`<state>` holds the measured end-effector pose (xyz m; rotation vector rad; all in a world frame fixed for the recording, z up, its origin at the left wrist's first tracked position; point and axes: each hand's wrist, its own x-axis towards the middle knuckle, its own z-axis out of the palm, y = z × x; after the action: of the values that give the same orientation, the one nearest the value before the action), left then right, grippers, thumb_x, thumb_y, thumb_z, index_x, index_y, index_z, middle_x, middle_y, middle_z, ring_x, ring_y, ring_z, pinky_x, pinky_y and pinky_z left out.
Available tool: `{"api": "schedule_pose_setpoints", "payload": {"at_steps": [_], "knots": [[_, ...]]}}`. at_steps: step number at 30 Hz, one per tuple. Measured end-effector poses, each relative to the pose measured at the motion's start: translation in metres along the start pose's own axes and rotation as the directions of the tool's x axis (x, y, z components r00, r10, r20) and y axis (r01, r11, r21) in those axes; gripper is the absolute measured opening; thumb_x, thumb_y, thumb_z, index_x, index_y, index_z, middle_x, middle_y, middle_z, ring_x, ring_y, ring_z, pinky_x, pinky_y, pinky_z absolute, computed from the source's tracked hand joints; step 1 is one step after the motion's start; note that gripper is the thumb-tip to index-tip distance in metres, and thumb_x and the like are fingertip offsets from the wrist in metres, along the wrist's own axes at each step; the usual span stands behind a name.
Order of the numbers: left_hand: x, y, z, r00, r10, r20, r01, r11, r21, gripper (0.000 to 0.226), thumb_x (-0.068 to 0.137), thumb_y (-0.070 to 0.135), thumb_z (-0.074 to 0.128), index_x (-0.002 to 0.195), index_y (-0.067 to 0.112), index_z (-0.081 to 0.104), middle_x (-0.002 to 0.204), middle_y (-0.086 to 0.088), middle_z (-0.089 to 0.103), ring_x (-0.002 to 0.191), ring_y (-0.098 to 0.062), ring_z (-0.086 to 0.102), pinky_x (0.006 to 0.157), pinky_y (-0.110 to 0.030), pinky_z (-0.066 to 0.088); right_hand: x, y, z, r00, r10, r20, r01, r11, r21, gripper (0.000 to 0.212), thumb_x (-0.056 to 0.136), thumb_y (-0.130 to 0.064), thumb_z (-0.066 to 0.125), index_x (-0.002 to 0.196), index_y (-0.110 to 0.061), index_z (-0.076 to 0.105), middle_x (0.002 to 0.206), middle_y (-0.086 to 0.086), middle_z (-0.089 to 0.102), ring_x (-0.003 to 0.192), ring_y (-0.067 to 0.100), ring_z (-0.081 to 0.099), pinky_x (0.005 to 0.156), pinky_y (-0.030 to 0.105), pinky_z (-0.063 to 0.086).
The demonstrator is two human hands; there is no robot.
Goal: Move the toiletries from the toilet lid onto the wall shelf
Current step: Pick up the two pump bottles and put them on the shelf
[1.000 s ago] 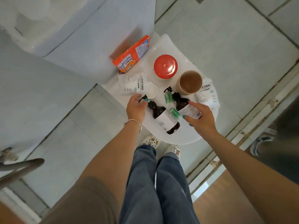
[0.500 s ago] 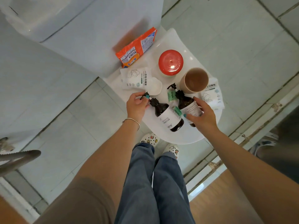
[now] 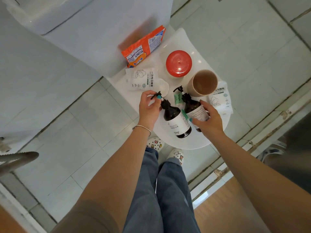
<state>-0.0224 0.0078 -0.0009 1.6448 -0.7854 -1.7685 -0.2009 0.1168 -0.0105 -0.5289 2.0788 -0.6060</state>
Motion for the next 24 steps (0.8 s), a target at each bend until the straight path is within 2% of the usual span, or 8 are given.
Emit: {"api": "schedule_pose_setpoints", "payload": {"at_steps": [2,6,8,12,15,18,21,24], "knots": [[0.0,0.001,0.005,0.999,0.044,0.025,-0.045,0.999,0.014,0.025,0.089,0.002,0.061,0.093,0.025,0.053,0.103,0.0,0.058,0.095,-0.021,0.066,0.085,-0.044,0.057,0.001,0.001,0.001,1.0,-0.005,-0.007,0.005,1.0,-0.01,0.075,0.071,-0.019,0.083,0.133,-0.04,0.047,0.134,0.0,0.045,0.128,0.024,0.043,0.087,0.056,0.055],[0.001,0.0,0.008,0.993,0.093,0.066,-0.097,0.994,0.05,0.026,0.087,0.006,0.062,0.092,0.03,0.053,0.103,0.0,0.06,0.106,-0.033,0.063,0.09,-0.05,0.054,0.001,0.004,0.004,1.0,-0.006,-0.016,0.006,1.0,-0.007,0.073,0.072,-0.018,0.082,0.132,-0.042,0.048,0.133,-0.002,0.045,0.128,0.024,0.042,0.086,0.055,0.056],[0.0,-0.001,0.008,0.994,0.09,0.06,-0.092,0.995,0.039,0.026,0.084,0.008,0.066,0.094,0.03,0.057,0.103,-0.001,0.063,0.105,-0.027,0.064,0.092,-0.049,0.054,0.001,0.005,0.005,1.0,-0.01,-0.029,0.009,1.0,-0.007,0.073,0.072,-0.017,0.082,0.131,-0.043,0.048,0.131,-0.004,0.045,0.128,0.023,0.041,0.088,0.056,0.054],[-0.004,-0.002,0.01,0.998,0.04,0.043,-0.04,0.999,-0.009,0.037,0.076,0.003,0.076,0.108,0.015,0.062,0.097,-0.002,0.06,0.088,-0.016,0.065,0.086,-0.034,0.057,0.0,0.004,0.006,0.999,-0.019,-0.033,0.019,1.0,-0.001,0.072,0.071,-0.019,0.081,0.13,-0.045,0.048,0.129,-0.006,0.045,0.127,0.023,0.043,0.089,0.056,0.054],[-0.006,-0.002,0.01,0.999,0.044,0.025,-0.044,0.999,-0.004,0.031,0.078,0.003,0.074,0.102,0.019,0.064,0.099,-0.002,0.061,0.094,-0.022,0.063,0.089,-0.048,0.055,-0.001,0.003,0.006,0.999,-0.009,-0.041,0.008,1.0,-0.014,0.072,0.071,-0.02,0.081,0.129,-0.045,0.048,0.131,-0.004,0.045,0.128,0.023,0.042,0.09,0.056,0.053],[-0.009,0.001,0.01,0.997,0.072,0.036,-0.074,0.997,0.037,0.029,0.079,0.001,0.071,0.101,0.018,0.064,0.099,0.0,0.063,0.092,-0.016,0.065,0.089,-0.052,0.055,-0.001,0.003,0.007,0.999,-0.015,-0.043,0.014,0.999,-0.029,0.073,0.071,-0.02,0.082,0.13,-0.044,0.048,0.13,-0.005,0.045,0.127,0.022,0.043,0.089,0.056,0.054],[-0.015,0.01,0.012,0.988,0.152,0.037,-0.153,0.988,0.034,0.028,0.079,-0.004,0.068,0.101,0.013,0.064,0.097,0.005,0.064,0.086,-0.006,0.065,0.088,-0.045,0.056,-0.001,0.004,0.007,0.999,-0.031,-0.04,0.03,0.999,-0.039,0.076,0.07,-0.021,0.084,0.131,-0.046,0.046,0.127,-0.007,0.046,0.122,0.016,0.045,0.088,0.054,0.055],[-0.021,0.024,0.012,0.957,0.287,0.055,-0.289,0.956,0.05,0.028,0.079,-0.008,0.067,0.099,0.012,0.064,0.097,0.006,0.065,0.09,-0.004,0.064,0.088,-0.026,0.054,-0.002,0.004,0.009,0.998,-0.032,-0.051,0.03,0.998,-0.047,0.078,0.069,-0.019,0.084,0.132,-0.045,0.046,0.122,-0.011,0.043,0.114,0.01,0.042,0.09,0.052,0.055]]}}
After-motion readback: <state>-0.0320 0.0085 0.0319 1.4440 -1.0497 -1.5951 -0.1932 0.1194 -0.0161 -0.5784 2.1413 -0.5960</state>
